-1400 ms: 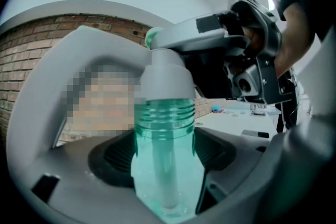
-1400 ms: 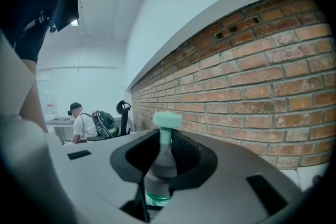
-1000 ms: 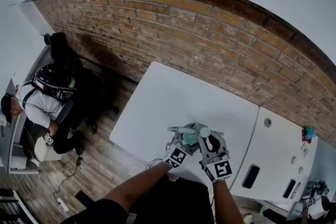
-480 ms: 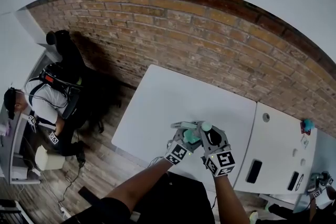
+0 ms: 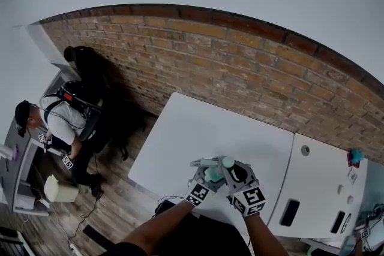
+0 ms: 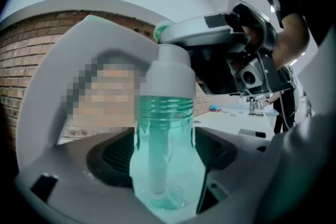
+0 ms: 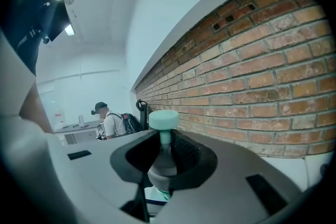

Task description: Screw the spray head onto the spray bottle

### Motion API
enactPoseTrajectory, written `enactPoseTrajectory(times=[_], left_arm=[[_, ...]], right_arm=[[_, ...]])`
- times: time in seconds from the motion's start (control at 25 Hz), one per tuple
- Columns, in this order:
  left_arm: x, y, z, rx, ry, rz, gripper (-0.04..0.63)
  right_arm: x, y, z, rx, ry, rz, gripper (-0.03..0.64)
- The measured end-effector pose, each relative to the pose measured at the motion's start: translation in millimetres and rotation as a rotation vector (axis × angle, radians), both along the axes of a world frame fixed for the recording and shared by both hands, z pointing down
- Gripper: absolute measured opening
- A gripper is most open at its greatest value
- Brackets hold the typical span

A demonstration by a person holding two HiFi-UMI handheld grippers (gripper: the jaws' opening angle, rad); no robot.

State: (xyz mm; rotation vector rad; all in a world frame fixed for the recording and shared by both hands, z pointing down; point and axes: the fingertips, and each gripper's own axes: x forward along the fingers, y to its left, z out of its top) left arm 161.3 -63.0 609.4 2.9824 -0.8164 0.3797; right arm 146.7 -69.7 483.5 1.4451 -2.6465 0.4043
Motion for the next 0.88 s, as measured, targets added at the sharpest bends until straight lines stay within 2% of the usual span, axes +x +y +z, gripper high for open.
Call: enactPoseTrajectory(times=[0.28,0.36,0.48,0.64,0.88], left_arm=[[-1.0,-1.0,1.2,-0.015,0.01,0.004,0.344],[-2.6,-0.3,1.4,-0.018,0.015,0.003,0.344],[-1.3,-2.7,0.9,-0.012,0.025,-0.007,0.345],[-1.2,-1.8,0.4,0.003,0.035,-0.016,0.347],[1.0,-3.3,0.5,-0.003,0.029,-0.013,0.348]], right_arm=[[0.4,0.3,1.0,-0.023,-0.038,-0.035,0.071],[0.2,2.8,0.2,-0.034,-0.024,-0.057,0.074],[6.0,6.5,-3.0,-0.024,0.043,-0.101,0.106],[6.6,16.4,-7.5,-0.012,0.129,-0.209,0.195],[8.8,18.5,-14.2,-0.031,0.266,-0.369,0.225]])
